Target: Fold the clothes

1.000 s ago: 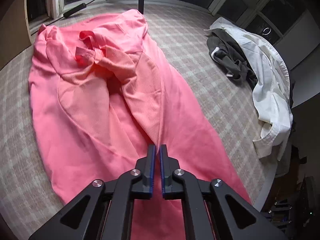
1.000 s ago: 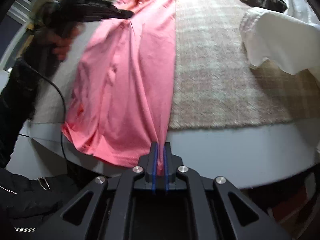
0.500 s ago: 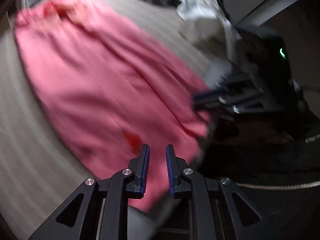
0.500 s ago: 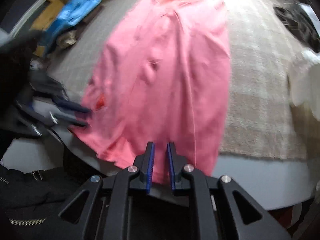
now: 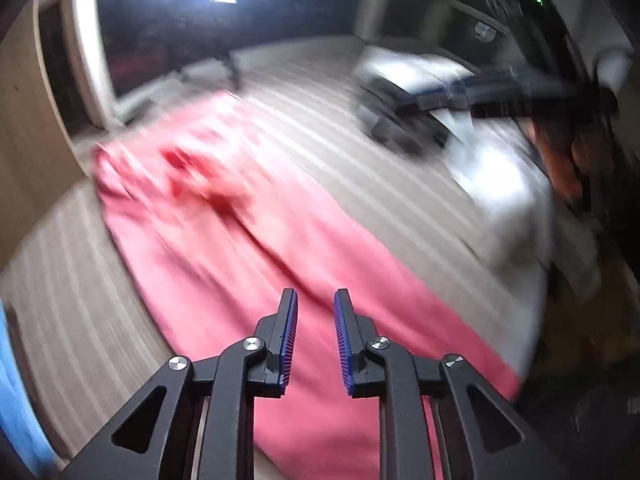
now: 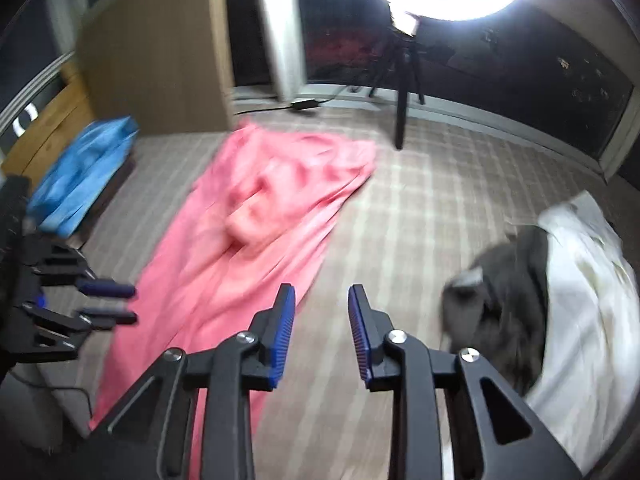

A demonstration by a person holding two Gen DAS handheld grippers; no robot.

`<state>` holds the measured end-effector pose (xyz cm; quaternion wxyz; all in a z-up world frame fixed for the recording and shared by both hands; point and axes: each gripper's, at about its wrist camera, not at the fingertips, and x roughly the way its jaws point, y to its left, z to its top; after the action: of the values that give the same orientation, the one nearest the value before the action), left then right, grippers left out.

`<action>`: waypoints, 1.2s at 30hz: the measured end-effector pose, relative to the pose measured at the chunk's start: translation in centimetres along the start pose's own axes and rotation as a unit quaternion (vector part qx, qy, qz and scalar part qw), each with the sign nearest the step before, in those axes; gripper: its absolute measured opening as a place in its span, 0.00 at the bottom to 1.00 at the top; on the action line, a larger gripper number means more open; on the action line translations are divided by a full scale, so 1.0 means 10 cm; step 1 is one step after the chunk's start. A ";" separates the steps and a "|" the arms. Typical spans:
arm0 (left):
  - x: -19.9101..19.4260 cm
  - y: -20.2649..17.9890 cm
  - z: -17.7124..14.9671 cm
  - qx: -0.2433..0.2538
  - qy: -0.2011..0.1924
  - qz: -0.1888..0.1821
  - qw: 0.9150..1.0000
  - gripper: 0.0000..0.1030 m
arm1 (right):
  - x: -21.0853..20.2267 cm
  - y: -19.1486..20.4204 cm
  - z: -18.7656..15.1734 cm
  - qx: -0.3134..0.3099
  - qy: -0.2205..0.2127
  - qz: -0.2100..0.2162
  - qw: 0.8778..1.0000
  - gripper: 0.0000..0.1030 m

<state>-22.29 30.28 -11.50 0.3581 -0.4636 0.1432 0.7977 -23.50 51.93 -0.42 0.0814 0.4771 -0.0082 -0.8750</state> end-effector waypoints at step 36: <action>1.55 1.14 1.07 -0.102 -0.001 0.085 0.991 0.02 | 1.93 -0.73 1.20 0.024 -0.026 0.138 0.990 0.03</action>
<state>-42.00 35.03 -20.05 0.2397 -0.4829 0.1000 0.8363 -44.74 55.45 -10.65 0.1900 0.4505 -0.0972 -0.8669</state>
